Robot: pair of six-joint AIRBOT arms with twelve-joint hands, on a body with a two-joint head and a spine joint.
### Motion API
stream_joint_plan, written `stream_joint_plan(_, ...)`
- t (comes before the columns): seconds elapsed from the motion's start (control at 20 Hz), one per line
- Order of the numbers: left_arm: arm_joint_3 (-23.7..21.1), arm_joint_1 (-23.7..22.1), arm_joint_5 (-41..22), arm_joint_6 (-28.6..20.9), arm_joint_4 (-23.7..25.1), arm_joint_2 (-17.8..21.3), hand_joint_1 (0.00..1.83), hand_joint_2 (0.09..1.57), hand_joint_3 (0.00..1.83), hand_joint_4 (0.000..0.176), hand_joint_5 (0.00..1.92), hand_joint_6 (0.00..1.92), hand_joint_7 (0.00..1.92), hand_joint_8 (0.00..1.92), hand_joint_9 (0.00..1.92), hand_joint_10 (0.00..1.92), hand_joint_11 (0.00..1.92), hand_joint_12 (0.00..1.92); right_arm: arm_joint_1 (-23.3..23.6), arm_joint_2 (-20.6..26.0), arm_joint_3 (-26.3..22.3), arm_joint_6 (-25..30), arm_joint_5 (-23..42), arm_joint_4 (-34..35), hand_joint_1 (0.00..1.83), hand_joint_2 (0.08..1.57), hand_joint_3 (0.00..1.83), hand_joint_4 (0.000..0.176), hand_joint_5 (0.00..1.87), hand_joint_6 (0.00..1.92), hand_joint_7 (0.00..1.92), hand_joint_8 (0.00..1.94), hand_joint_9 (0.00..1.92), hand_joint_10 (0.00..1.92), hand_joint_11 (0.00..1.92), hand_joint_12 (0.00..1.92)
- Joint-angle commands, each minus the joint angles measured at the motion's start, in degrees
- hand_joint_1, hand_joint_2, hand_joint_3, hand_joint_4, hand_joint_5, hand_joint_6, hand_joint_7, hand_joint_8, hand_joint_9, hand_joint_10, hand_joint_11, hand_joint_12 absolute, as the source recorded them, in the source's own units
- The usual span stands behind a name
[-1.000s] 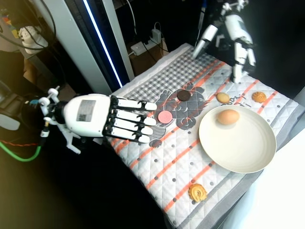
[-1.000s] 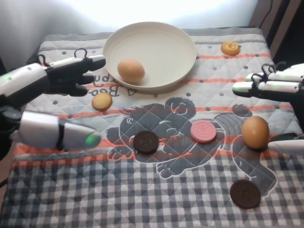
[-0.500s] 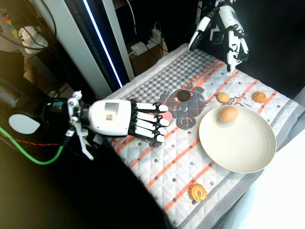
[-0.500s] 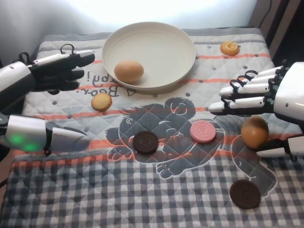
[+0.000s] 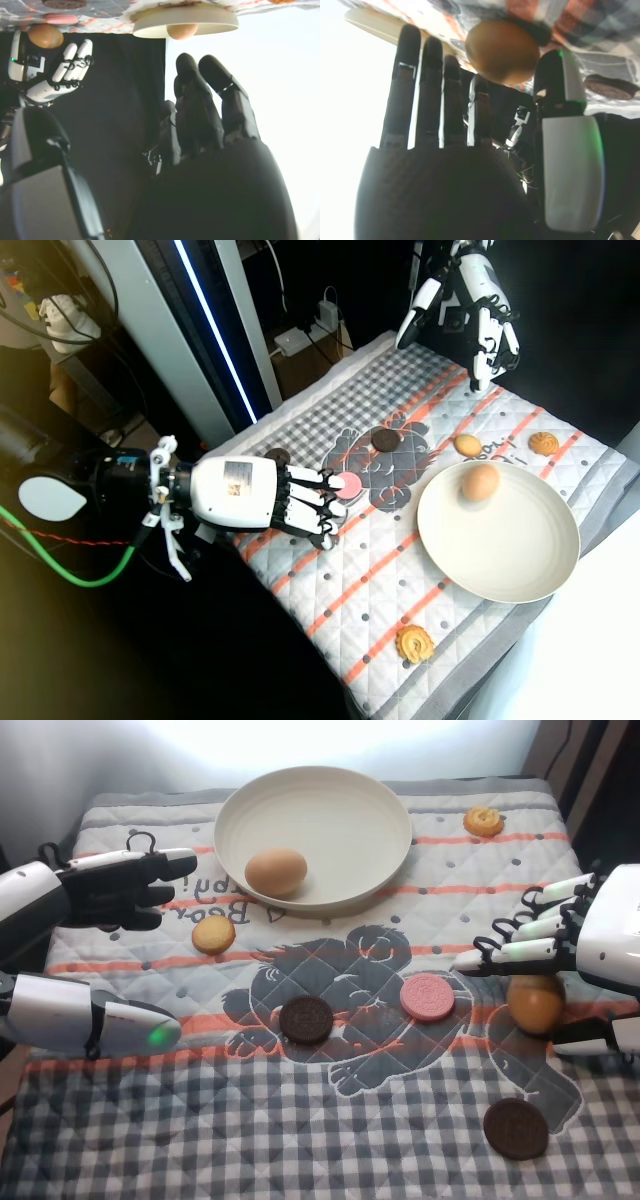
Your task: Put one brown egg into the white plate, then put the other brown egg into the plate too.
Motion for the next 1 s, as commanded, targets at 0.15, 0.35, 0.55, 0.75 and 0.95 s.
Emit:
stream_joint_plan(0.15,-0.07,-0.15,-7.20,-1.17,-0.56,0.68,0.91,0.74,0.00,0.159,0.30,0.01,0.43,0.00,0.58,0.05,0.00,1.53,0.43,0.21,-0.21,0.00,5.34,1.80,1.10,1.07,0.00,0.000,0.74,0.01,0.93,0.07,0.84,1.13,0.88,1.44)
stream_joint_plan(0.35,-0.07,0.32,-7.86,-1.60,-0.93,0.68,0.87,0.76,0.01,0.166,0.29,0.00,0.43,0.00,0.57,0.05,0.00,1.51,0.43,-0.30,-0.21,0.00,6.13,3.31,1.25,1.14,0.00,0.000,0.93,0.82,0.95,1.28,1.04,1.37,1.06,1.60)
stream_joint_plan(0.55,-0.07,0.56,-7.92,-1.87,-1.21,0.68,0.83,0.77,0.01,0.148,0.29,0.00,0.42,0.00,0.55,0.04,0.00,1.53,0.42,-1.55,0.44,0.00,8.50,6.57,1.14,1.12,0.00,0.000,0.96,0.99,0.91,1.11,1.06,1.61,1.11,1.77)
stream_joint_plan(0.75,-0.07,0.78,-8.08,-1.88,-1.47,0.67,0.74,0.78,0.01,0.120,0.33,0.01,0.43,0.00,0.53,0.03,0.00,1.57,0.28,-4.07,3.39,0.00,10.82,13.34,1.25,1.12,0.00,0.000,0.98,0.77,0.99,1.22,1.02,1.30,1.02,1.54)
stream_joint_plan(0.95,-0.07,0.97,-8.06,-1.88,-1.76,0.65,0.73,0.78,0.00,0.132,0.32,0.00,0.41,0.00,0.53,0.03,0.00,1.56,3.65,-9.93,10.14,0.00,10.36,17.07,1.24,1.07,0.00,0.000,1.02,0.83,1.14,0.82,1.08,0.68,0.89,1.15)
